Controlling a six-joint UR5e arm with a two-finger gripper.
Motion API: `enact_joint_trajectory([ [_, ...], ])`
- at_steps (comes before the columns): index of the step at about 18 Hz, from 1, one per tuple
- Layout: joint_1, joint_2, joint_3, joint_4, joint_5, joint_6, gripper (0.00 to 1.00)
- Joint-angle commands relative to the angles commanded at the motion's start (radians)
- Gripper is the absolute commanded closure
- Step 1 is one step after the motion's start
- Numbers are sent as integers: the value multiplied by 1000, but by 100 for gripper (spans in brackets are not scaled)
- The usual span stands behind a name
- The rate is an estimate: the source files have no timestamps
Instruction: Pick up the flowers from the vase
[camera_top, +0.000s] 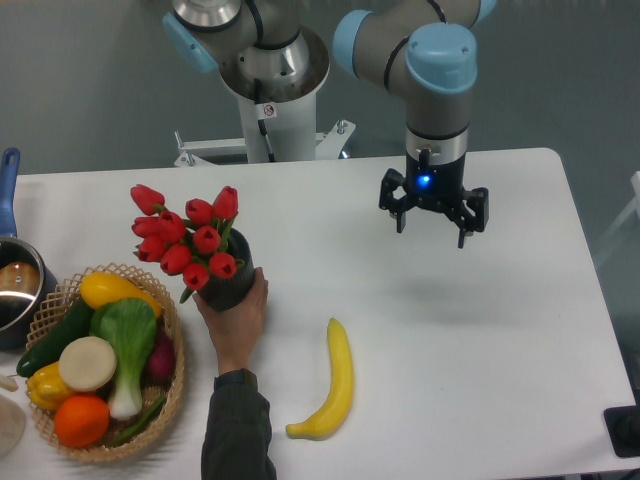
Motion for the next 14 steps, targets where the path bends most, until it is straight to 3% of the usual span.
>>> enact_joint_trajectory([
  [8, 6, -12, 0, 5, -17, 2, 0],
  [10, 3, -15, -2, 34, -35, 2, 0],
  [14, -2, -3, -8, 51, -216, 3, 0],
])
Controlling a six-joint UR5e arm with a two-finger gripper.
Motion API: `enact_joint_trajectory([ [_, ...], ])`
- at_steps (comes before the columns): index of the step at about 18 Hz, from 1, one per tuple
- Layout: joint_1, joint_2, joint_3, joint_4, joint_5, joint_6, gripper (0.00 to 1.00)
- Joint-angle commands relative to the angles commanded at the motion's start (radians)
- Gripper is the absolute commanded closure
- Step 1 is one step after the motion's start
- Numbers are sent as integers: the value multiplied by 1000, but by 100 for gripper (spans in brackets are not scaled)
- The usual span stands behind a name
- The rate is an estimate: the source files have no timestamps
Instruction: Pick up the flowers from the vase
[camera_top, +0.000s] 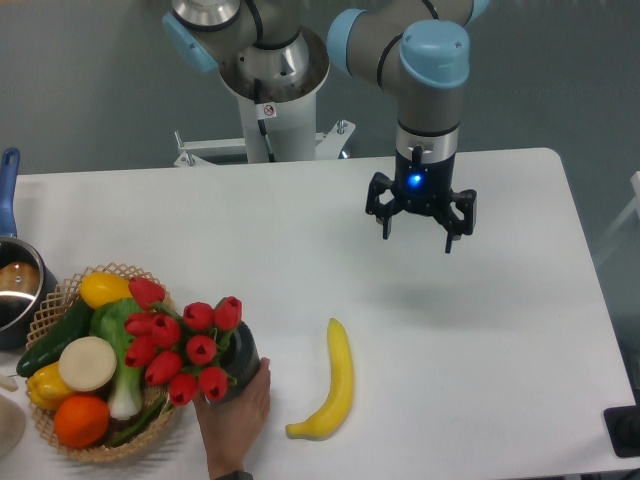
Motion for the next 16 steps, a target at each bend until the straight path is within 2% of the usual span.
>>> enact_joint_trajectory([
  [3, -53, -1, 8, 2, -88, -2, 0],
  [7, -133, -11, 8, 2, -146, -6, 0],
  [9, -167, -17, 8, 5, -221, -11, 0],
  [13, -179, -29, 6, 18, -368, -58, 0],
  [16, -193, -64, 26, 44, -430, -58, 0],
])
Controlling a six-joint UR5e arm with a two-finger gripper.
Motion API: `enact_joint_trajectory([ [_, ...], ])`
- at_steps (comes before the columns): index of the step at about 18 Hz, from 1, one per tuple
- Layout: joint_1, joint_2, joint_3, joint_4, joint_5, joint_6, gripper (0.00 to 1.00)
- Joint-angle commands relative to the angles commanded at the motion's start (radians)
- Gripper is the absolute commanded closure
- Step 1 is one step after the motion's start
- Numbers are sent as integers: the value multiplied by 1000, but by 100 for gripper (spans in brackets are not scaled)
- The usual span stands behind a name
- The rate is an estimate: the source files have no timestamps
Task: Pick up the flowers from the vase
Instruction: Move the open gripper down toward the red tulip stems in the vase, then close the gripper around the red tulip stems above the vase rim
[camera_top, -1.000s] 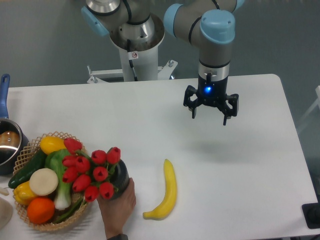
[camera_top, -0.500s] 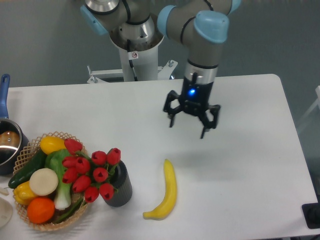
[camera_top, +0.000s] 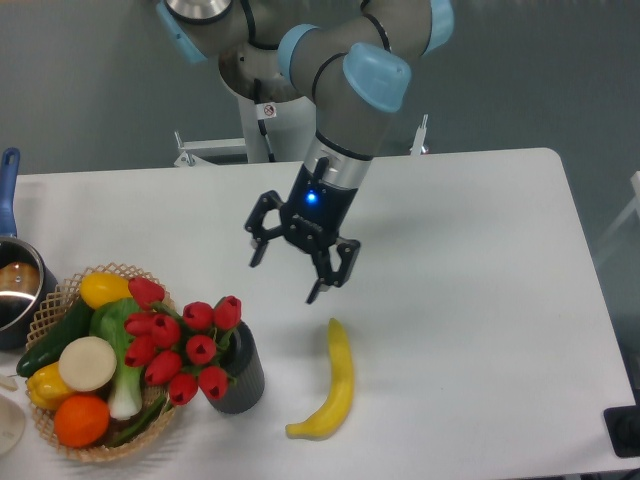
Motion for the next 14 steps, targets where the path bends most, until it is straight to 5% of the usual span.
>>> enact_joint_trajectory([
  [7, -71, -95, 101, 35, -20, 0, 0],
  [14, -124, -150, 103, 89, -22, -2, 0],
])
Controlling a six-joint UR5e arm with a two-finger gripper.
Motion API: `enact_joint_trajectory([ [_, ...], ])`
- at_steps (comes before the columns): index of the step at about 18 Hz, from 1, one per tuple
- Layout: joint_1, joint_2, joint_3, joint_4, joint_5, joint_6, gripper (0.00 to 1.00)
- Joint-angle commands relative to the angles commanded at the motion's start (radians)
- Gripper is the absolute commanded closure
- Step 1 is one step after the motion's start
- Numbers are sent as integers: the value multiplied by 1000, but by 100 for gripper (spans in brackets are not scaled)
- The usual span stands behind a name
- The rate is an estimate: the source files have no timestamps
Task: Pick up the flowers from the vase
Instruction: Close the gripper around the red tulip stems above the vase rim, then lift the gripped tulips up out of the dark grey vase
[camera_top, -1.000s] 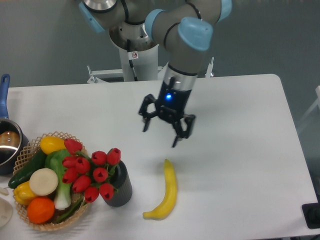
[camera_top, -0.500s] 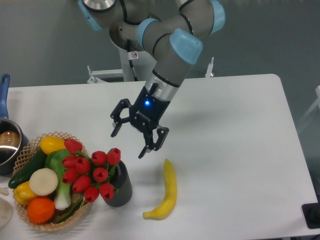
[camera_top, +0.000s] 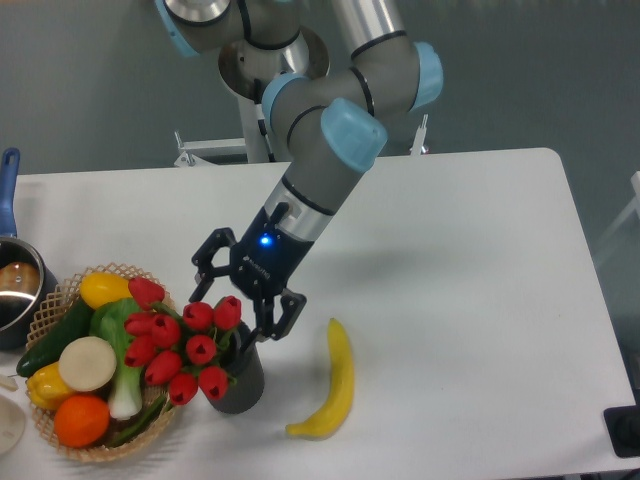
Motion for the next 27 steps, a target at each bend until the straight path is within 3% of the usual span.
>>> enact_joint_trajectory([
  [2, -20, -6, 0, 0, -9, -3, 0],
  [3, -19, -8, 0, 0, -26, -9, 13],
  [4, -17, -8, 0, 0, -41, -17, 32],
  [5, -14, -6, 2, 0, -46, -18, 69],
  [6, -11, -3, 5, 0, -46, -18, 85],
  [8, -3, -3, 21, 0, -46, -18, 99],
  [18, 34, 14, 31, -2, -57, -29, 100],
  [27, 87, 138, 41, -2, -179, -182, 100],
])
